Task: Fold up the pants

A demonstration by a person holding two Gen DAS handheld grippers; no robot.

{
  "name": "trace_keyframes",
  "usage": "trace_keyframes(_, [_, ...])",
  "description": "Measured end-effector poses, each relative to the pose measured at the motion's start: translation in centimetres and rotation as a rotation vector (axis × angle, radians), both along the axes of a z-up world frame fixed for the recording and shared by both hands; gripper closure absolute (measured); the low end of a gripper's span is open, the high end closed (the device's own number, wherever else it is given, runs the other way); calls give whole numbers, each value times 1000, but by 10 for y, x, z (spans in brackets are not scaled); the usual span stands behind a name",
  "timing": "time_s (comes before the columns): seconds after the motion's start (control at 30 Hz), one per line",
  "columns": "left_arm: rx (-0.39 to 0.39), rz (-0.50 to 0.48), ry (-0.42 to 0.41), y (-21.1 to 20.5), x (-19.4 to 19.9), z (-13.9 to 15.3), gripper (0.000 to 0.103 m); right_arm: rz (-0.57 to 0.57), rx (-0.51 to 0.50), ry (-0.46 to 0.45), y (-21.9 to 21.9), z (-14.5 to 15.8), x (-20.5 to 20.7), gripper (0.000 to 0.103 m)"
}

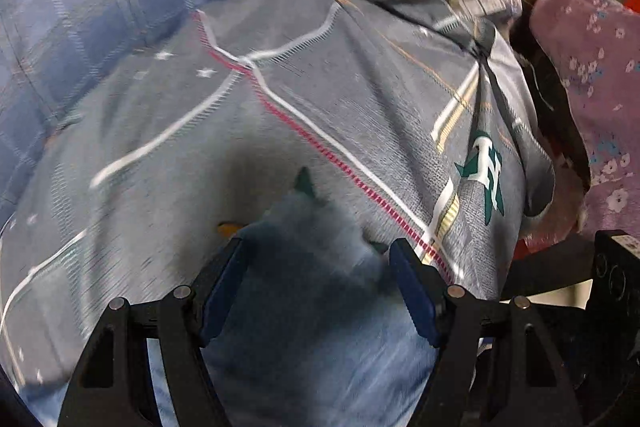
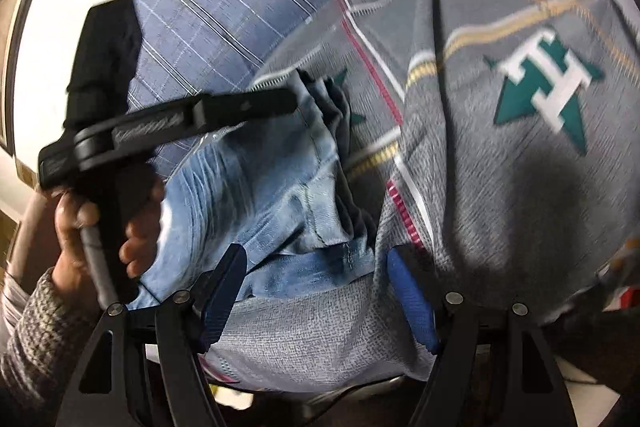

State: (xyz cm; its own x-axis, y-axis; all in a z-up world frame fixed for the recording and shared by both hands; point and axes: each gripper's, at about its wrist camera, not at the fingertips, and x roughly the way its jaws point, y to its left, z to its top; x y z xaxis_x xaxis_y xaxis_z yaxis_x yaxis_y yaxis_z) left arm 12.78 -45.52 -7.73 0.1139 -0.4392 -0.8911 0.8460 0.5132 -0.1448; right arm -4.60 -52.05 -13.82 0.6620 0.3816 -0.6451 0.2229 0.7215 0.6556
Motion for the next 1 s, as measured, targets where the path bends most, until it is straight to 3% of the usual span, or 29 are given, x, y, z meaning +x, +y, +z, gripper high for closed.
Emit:
trace_keyframes(0.07, [17,-36,10,-13,0,-7,30,2,12,15,1,-3,7,25])
trace_keyframes(0.2, [99,-102,-82,-29,-11,-15,26,-3,-52,8,9,8,14,24])
trace_keyframes(0.27, [136,-116,-136,-31,-16,-15,40,-25,-121,8,13,17,8,24])
trace_keyframes(0.33, [121,-122,-132,-26,-15,-11,49,-41,-161,-4,20,26,-1,24])
trace_keyframes(0.47, [71,-86,-69,-18,-4,-7,54,-16,-19,11,35,17,-10,24])
trace_keyframes(0.53, [72,-86,-60,-17,-2,-8,51,-31,-13,46,40,5,-5,25])
trace_keyframes(0.6, [64,-91,-51,-20,-4,-9,37,-77,-29,80,40,-5,2,25])
trace_keyframes(0.63, [61,-95,-50,-23,-6,-11,30,-105,-20,65,38,-8,4,25])
trace_keyframes(0.7, [104,-105,-114,-30,-15,-16,29,-145,-30,14,35,-2,10,25])
trace_keyframes(0.73, [129,-114,-157,-33,-20,-18,33,-153,-34,-4,35,0,13,25])
trace_keyframes(0.8, [135,-103,-195,-32,-23,-13,58,-166,-44,-27,36,-2,20,26])
trace_keyframes(0.83, [137,-89,-189,-30,-20,-9,73,-176,-46,-21,36,-6,22,35])
trace_keyframes(0.87, [131,-76,-170,-27,-16,-6,79,-194,-50,-27,35,-8,20,45])
trace_keyframes(0.9, [120,-61,-154,-24,-12,-3,80,-200,-41,-35,34,-9,20,69])
trace_keyframes(0.93, [105,-50,-148,-20,-9,0,80,-198,-15,-41,32,-10,19,84])
trace_keyframes(1.0, [69,-25,-136,-11,-8,8,81,-196,-17,-60,33,-6,16,89])
